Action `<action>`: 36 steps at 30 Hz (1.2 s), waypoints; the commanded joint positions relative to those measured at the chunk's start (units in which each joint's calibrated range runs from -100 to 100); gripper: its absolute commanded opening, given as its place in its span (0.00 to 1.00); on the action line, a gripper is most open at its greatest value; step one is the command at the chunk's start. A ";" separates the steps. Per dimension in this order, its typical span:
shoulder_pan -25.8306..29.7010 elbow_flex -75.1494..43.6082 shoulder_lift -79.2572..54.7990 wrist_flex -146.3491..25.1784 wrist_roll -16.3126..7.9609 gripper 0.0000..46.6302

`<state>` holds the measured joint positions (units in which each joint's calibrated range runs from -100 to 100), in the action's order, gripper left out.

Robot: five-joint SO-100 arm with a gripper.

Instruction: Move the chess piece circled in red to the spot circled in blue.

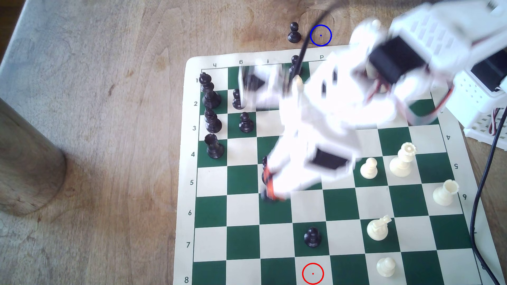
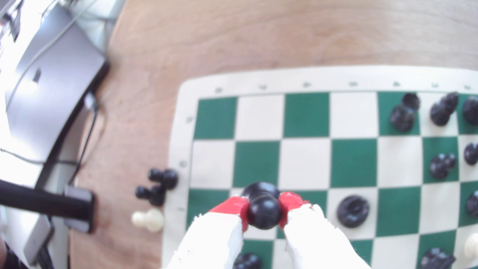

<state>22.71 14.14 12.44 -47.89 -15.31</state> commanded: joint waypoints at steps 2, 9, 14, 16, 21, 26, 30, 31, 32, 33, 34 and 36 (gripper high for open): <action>-10.39 0.00 16.67 -6.49 0.93 0.01; -21.27 15.96 29.07 -6.82 3.76 0.01; -29.48 23.21 31.19 -6.00 4.79 0.01; -32.37 25.02 31.19 -5.51 5.03 0.01; -41.76 30.28 28.47 -3.38 5.86 0.01; -46.30 32.91 24.74 -1.09 7.03 0.01; -48.33 33.18 20.66 1.78 7.86 0.01; -48.72 33.18 19.56 2.52 8.11 0.01; -49.27 33.18 18.29 3.42 8.40 0.01; -49.97 33.09 16.50 4.73 8.84 0.01; -50.52 33.09 15.15 5.87 9.08 0.01; -51.07 33.09 13.02 7.51 9.38 0.01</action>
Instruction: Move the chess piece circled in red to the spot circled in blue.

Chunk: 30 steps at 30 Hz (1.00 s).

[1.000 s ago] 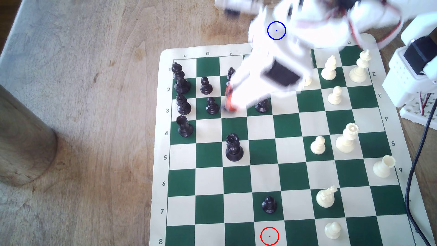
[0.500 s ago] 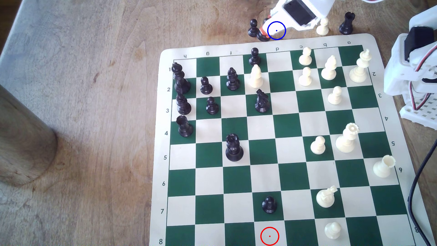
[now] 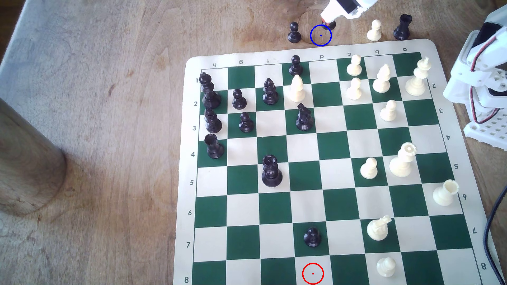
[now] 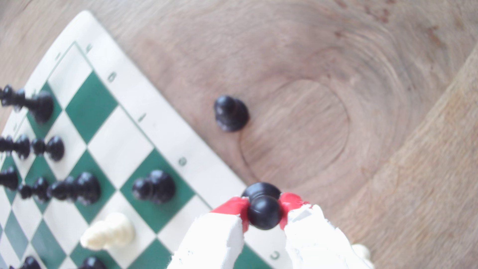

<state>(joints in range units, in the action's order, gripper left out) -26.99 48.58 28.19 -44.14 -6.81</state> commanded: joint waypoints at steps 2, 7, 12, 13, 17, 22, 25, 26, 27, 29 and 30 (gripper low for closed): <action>-1.52 -1.52 -4.34 4.75 0.93 0.01; 0.75 -2.61 -7.40 6.72 0.68 0.01; 1.06 -5.51 -11.90 7.94 0.59 0.01; 1.06 -6.06 -12.91 8.11 0.63 0.01; 1.14 -7.78 -15.21 8.93 0.68 0.01; 0.98 -8.87 -16.56 10.56 0.73 0.01; 0.91 -9.23 -17.41 10.65 0.83 0.01; 0.91 -9.23 -17.58 10.73 0.88 0.01; 0.91 -9.23 -17.92 11.06 0.98 0.01; 0.75 -9.14 -18.35 11.47 1.07 0.01; 0.67 -9.14 -18.43 11.55 1.17 0.01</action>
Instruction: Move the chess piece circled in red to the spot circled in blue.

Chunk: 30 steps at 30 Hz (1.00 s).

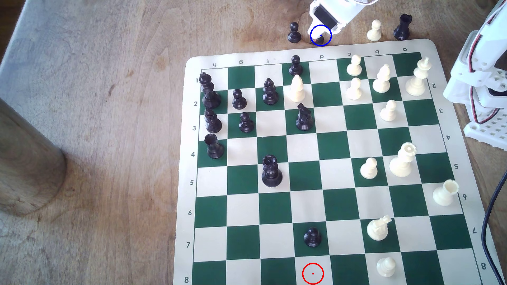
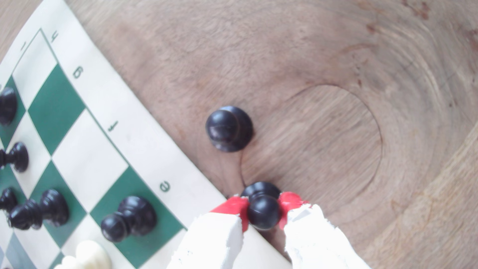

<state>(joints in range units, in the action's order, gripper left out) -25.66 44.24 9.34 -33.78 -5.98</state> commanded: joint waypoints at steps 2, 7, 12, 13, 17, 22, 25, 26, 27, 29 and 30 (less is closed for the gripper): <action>-0.89 -4.71 0.25 1.35 0.54 0.01; -2.06 -4.89 -0.17 2.50 0.98 0.01; -2.22 -4.89 -0.94 2.50 1.03 0.23; -2.22 -4.80 -0.94 2.50 1.07 0.27; -2.61 -4.35 -0.09 2.17 1.32 0.46; -3.24 -4.89 3.65 -2.33 1.71 0.50; -2.61 -4.71 8.74 -9.21 2.05 0.53; -2.14 -4.08 10.69 -10.85 2.10 0.53; -1.75 -3.80 11.97 -12.08 2.10 0.53; -0.58 -3.62 16.04 -16.01 1.90 0.54; -0.03 -3.62 17.82 -17.73 1.86 0.54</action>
<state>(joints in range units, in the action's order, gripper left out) -27.51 44.24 16.80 -45.42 -4.03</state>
